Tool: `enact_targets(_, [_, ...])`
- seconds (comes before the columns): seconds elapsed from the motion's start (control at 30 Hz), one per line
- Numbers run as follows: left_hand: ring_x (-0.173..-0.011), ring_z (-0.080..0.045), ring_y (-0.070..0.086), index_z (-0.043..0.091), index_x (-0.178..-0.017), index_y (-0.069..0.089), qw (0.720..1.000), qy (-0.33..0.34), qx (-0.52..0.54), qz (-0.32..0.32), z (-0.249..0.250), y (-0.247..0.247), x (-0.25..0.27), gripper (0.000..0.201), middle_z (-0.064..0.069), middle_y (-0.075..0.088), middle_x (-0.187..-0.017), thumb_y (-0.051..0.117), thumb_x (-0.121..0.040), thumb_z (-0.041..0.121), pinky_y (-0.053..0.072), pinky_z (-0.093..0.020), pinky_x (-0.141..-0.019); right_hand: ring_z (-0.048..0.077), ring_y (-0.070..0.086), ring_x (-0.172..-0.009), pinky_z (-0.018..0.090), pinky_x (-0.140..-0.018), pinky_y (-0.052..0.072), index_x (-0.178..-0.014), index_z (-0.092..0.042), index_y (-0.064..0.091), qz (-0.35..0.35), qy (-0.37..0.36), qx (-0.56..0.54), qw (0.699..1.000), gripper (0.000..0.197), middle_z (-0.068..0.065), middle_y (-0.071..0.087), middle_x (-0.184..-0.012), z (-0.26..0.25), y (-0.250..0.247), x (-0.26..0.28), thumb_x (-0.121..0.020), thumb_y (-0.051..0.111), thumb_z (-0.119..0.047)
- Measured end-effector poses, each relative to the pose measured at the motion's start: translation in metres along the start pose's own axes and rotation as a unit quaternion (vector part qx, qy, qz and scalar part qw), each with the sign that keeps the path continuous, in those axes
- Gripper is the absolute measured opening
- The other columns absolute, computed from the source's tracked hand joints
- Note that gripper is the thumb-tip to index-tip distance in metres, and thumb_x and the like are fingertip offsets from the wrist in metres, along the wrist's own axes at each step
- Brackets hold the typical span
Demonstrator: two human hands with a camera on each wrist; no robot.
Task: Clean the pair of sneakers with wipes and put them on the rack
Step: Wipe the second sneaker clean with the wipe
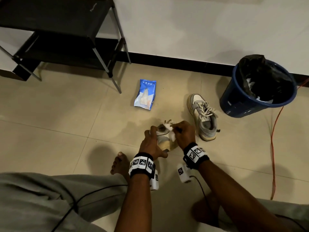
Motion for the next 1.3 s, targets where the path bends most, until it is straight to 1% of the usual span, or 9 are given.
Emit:
enact_targets(0.1, [-0.092,-0.034,0.058,0.026,-0.126,0.027,1.000,0.007,-0.019,-0.001,0.008,0.001,0.002,0.101,-0.004,0.035,-0.124,0.090,-0.048,0.034,0.051,-0.037,-0.076,0.030,0.067,-0.090,0.022,-0.075,0.045,-0.089,-0.005,0.077,0.013,0.084,0.046,0.995,0.019,0.015,0.073,-0.092,0.018,-0.011,-0.020,-0.076,0.065,0.000])
enact_targets(0.23, [-0.095,-0.033,0.057,0.029,-0.125,0.026,1.000,-0.013,-0.001,-0.007,0.000,-0.003,-0.002,0.101,-0.004,0.037,-0.123,0.090,-0.047,0.031,0.053,-0.039,-0.078,0.019,0.061,-0.074,0.022,-0.068,0.041,-0.085,-0.007,0.077,-0.001,-0.026,0.030,0.999,0.017,0.009,0.068,-0.081,-0.002,0.009,0.010,-0.075,0.068,0.002])
enact_targets(0.4, [-0.093,-0.034,0.058,0.028,-0.125,0.027,0.999,0.004,-0.037,-0.019,0.011,-0.007,-0.005,0.099,-0.004,0.036,-0.122,0.089,-0.049,0.034,0.053,-0.039,-0.078,0.033,0.063,-0.087,0.031,-0.073,0.047,-0.091,-0.008,0.077,0.017,0.070,0.097,0.993,0.018,0.015,0.068,-0.092,0.038,-0.014,-0.019,-0.078,0.064,-0.003])
enact_targets(0.57, [-0.097,-0.033,0.057,0.030,-0.124,0.027,1.000,-0.022,-0.002,-0.019,0.006,-0.009,-0.009,0.100,-0.004,0.038,-0.120,0.090,-0.047,0.031,0.054,-0.043,-0.083,0.018,0.064,-0.084,0.024,-0.079,0.046,-0.084,-0.008,0.077,0.039,-0.014,-0.007,0.999,0.019,0.009,0.072,-0.089,0.002,0.003,0.023,-0.073,0.068,0.006])
enact_targets(0.77, [-0.094,-0.036,0.058,0.026,-0.125,0.026,0.999,-0.004,-0.042,-0.031,0.024,-0.005,-0.011,0.099,-0.006,0.035,-0.121,0.089,-0.050,0.035,0.054,-0.042,-0.080,0.028,0.068,-0.084,0.022,-0.076,0.044,-0.086,0.000,0.074,0.098,0.133,-0.041,0.985,0.023,0.016,0.072,-0.088,0.037,-0.023,0.000,-0.072,0.062,0.013])
enact_targets(0.87, [-0.097,-0.036,0.058,0.026,-0.125,0.026,0.999,-0.018,-0.023,-0.031,0.019,-0.006,-0.014,0.102,-0.007,0.036,-0.122,0.091,-0.047,0.032,0.055,-0.042,-0.082,0.014,0.067,-0.075,0.024,-0.068,0.053,-0.084,-0.004,0.073,0.056,0.087,-0.151,0.983,0.020,0.005,0.071,-0.082,0.009,0.000,0.031,-0.074,0.066,0.012])
enact_targets(0.97, [-0.105,-0.033,0.054,0.024,-0.128,0.028,0.999,-0.036,0.009,-0.036,0.007,-0.006,-0.013,0.100,-0.008,0.038,-0.121,0.090,-0.050,0.033,0.052,-0.039,-0.085,0.026,0.068,-0.077,0.032,-0.070,0.054,-0.079,-0.011,0.071,0.057,0.082,-0.125,0.987,0.024,0.004,0.070,-0.081,0.025,-0.001,0.024,-0.073,0.065,0.012])
enact_targets(1.17, [-0.099,-0.034,0.058,0.029,-0.122,0.026,0.999,-0.023,-0.013,-0.031,0.019,-0.006,-0.016,0.101,-0.007,0.038,-0.120,0.091,-0.045,0.031,0.053,-0.039,-0.082,0.004,0.062,-0.068,0.015,-0.066,0.051,-0.077,-0.012,0.069,0.066,0.056,-0.102,0.991,0.026,0.000,0.068,-0.076,0.004,-0.004,0.044,-0.072,0.063,0.013])
enact_targets(1.3, [-0.100,-0.035,0.058,0.028,-0.123,0.026,0.999,-0.026,-0.018,-0.032,0.018,-0.006,-0.018,0.100,-0.008,0.038,-0.121,0.090,-0.047,0.034,0.053,-0.040,-0.083,0.014,0.061,-0.071,0.014,-0.066,0.046,-0.074,-0.009,0.069,0.035,-0.022,-0.080,0.996,0.017,0.005,0.066,-0.075,0.007,-0.013,0.039,-0.068,0.066,0.006])
Point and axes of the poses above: each hand's wrist, its own x-axis away from the middle knuckle, its own y-axis out of the palm, z = x × y, the point moved 3 cm from there along -x, towards the middle knuckle
